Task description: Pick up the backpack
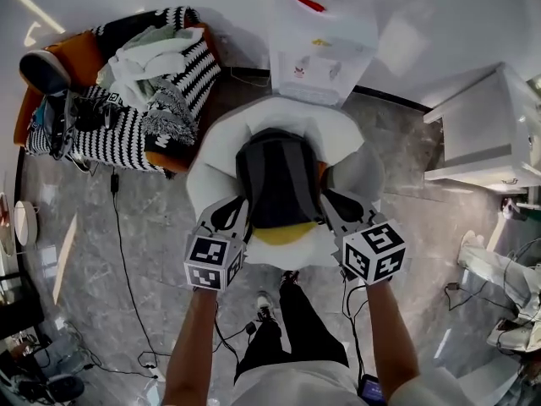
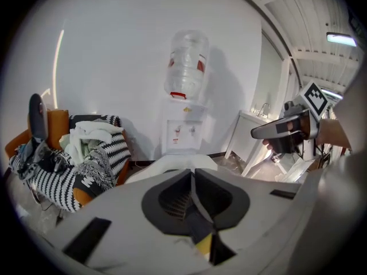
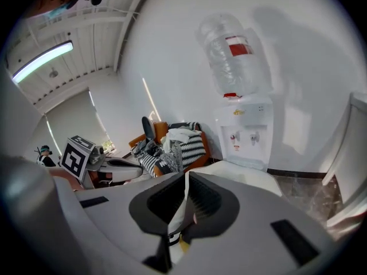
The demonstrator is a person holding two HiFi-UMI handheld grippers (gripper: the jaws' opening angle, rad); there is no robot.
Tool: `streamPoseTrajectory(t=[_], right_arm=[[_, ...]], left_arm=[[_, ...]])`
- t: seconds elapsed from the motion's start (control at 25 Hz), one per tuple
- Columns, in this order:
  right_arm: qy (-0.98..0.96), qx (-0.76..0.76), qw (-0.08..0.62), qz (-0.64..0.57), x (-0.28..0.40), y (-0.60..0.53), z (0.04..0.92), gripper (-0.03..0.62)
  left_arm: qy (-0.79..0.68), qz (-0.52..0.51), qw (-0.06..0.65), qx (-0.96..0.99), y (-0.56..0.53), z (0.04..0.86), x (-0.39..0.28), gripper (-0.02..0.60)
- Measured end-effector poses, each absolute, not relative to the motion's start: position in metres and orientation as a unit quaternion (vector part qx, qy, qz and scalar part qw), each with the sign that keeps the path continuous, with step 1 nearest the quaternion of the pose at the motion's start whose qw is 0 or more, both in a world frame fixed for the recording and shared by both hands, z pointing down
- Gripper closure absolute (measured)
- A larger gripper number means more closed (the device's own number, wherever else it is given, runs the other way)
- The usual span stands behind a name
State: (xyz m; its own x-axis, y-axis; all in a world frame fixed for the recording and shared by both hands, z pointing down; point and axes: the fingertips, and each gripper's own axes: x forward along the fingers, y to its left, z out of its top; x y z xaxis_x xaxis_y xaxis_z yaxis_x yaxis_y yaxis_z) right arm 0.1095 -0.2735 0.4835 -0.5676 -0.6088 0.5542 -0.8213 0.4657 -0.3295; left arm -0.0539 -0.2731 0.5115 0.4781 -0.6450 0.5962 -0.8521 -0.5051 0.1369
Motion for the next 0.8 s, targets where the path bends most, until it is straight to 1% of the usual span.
streamPoseTrajectory(t=[0.2, 0.32, 0.8], right_arm=[[-0.831, 0.42, 0.196, 0.308, 0.106, -0.274, 0.514, 0.588], [-0.829, 0.414, 0.201, 0.317, 0.105, -0.277, 0.528, 0.553], [-0.817, 0.409, 0.232, 0.334, 0.116, -0.298, 0.587, 0.53]], left_arm=[[-0.455, 0.25, 0.229, 0.824, -0.276, 0.537, -0.057, 0.536], [-0.452, 0.259, 0.235, 0.821, -0.278, 0.552, -0.058, 0.511], [-0.457, 0.268, 0.258, 0.808, -0.299, 0.608, -0.055, 0.488]])
